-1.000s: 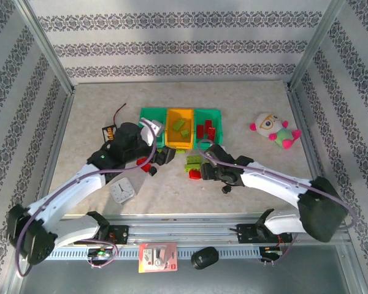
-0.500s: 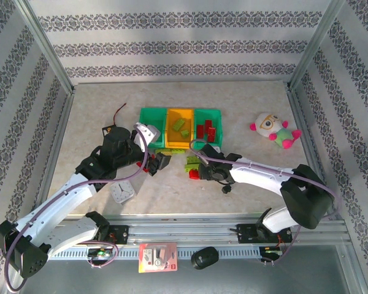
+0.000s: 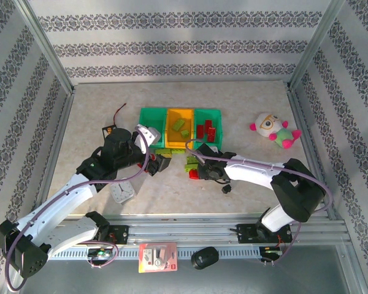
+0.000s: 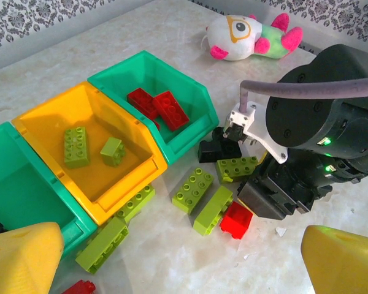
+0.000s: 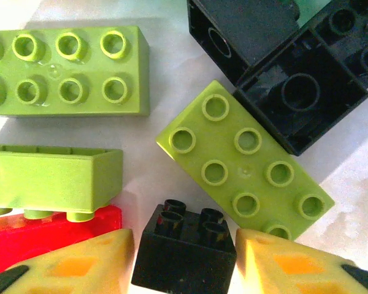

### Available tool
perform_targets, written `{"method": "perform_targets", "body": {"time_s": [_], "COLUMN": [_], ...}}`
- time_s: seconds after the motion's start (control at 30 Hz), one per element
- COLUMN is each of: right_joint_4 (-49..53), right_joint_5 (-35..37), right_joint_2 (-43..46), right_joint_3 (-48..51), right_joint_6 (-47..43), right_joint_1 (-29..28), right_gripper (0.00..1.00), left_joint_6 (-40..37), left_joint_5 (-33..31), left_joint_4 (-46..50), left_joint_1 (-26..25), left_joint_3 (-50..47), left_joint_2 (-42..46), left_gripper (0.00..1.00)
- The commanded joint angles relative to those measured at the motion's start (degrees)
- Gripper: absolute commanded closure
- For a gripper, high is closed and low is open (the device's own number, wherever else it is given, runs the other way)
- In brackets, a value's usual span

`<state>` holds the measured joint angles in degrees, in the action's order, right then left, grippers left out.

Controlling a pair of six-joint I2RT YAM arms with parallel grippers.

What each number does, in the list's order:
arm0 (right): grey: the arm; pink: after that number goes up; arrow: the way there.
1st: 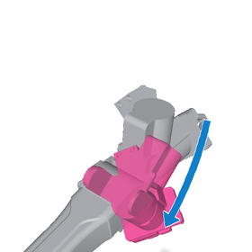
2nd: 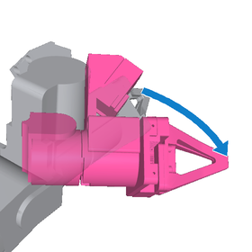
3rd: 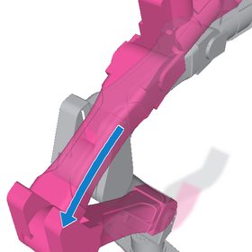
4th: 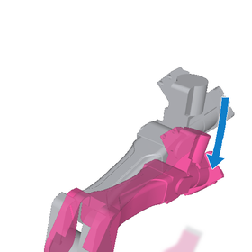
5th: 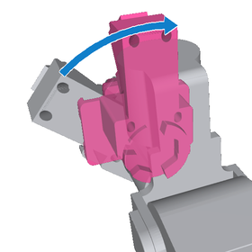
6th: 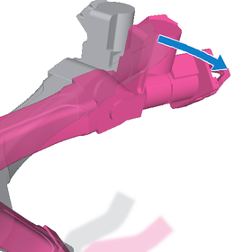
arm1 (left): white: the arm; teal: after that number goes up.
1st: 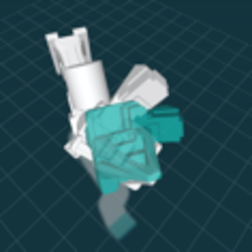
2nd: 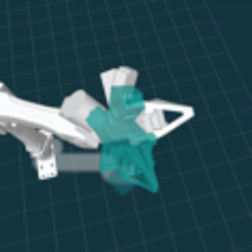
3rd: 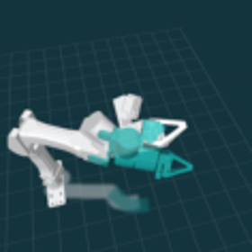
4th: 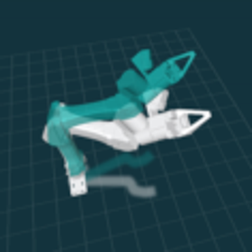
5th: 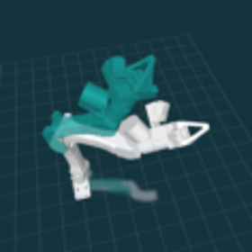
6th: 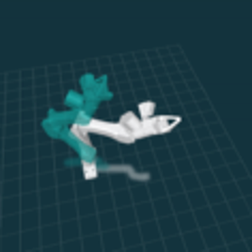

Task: Sort the legos into containers by color
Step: Pick up the lego from the bottom-center of the table.

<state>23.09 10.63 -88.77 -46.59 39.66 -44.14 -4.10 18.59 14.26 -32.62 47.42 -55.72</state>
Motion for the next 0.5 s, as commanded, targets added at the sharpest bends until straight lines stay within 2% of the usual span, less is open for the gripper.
{"method": "perform_targets", "body": {"time_s": [0.0, 0.07, 0.27, 0.47], "right_joint_4": [1.4, 1.6, 2.5, 3.0], "right_joint_5": [1.3, 1.3, 1.5, 1.3], "right_joint_2": [-1.2, -1.5, -1.3, 3.2], "right_joint_3": [-2.0, -2.3, -3.0, -3.3], "right_joint_6": [0.8, 0.7, 0.6, -0.9], "right_joint_1": [-0.7, -0.6, -0.6, -1.1], "right_gripper": [0.51, 0.52, 0.63, 0.68], "left_joint_6": [-0.9, -1.1, -1.3, -0.8], "left_joint_5": [1.4, 1.3, 2.3, 1.0], "left_joint_4": [0.2, 0.0, 0.0, 2.8], "left_joint_1": [-0.4, -0.5, -0.5, -0.5], "left_joint_3": [-0.4, -0.4, -0.5, 0.2], "left_joint_2": [-0.3, -0.3, -0.4, 0.7], "left_gripper": [0.01, 0.01, 0.01, 0.01]}}
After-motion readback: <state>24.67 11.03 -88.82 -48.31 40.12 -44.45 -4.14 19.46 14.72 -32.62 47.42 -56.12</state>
